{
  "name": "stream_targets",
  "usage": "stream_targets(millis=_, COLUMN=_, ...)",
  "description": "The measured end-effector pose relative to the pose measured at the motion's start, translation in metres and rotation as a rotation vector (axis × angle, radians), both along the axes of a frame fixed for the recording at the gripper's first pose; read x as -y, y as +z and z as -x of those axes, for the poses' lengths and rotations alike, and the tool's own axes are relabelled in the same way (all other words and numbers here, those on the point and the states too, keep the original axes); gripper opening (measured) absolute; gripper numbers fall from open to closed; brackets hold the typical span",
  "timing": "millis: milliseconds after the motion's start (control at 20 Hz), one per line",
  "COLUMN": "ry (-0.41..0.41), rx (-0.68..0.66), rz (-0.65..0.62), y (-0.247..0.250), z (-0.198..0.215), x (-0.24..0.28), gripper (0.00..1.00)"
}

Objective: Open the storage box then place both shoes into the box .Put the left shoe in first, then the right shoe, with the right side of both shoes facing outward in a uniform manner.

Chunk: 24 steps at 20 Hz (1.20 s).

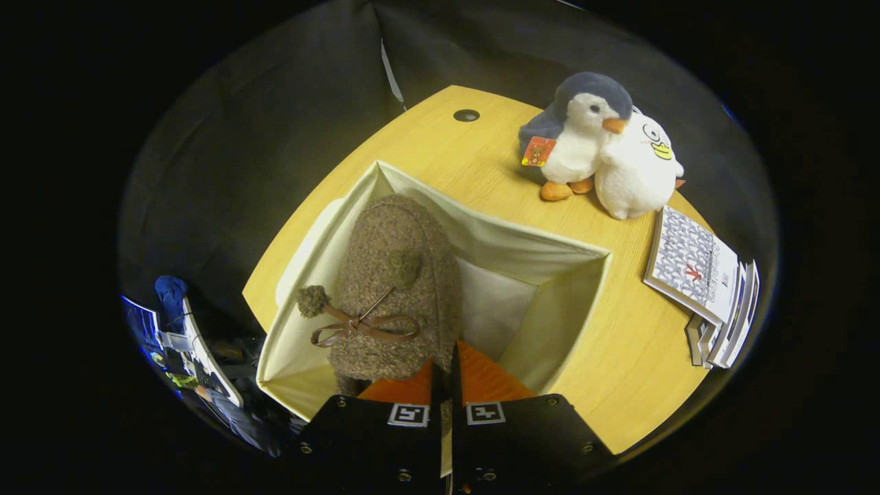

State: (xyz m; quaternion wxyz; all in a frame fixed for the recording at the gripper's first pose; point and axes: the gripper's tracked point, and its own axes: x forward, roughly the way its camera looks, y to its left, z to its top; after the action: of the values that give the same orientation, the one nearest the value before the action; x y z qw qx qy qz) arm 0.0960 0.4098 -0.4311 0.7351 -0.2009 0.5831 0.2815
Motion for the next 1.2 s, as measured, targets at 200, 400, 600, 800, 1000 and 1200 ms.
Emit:
stream_targets(millis=200, ry=-0.033, rx=-0.021, rz=-0.041, y=-0.010, z=0.008, x=-0.007, gripper=0.11)
stream_targets(millis=400, ry=-0.035, rx=-0.007, rz=-0.095, y=0.020, z=0.010, x=-0.007, gripper=0.57)
stream_targets(millis=600, ry=-0.030, rx=0.074, rz=-0.197, y=0.067, z=0.016, x=-0.005, gripper=0.89)
stream_targets(millis=800, ry=-0.059, rx=0.288, rz=-0.309, y=0.135, z=0.012, x=0.023, gripper=0.94)
stream_targets(millis=1000, ry=-0.145, rx=0.570, rz=-0.395, y=0.218, z=0.000, x=0.079, gripper=0.94)
stream_targets(millis=1200, ry=-0.266, rx=0.865, rz=-0.476, y=0.309, z=-0.002, x=0.144, gripper=0.94)
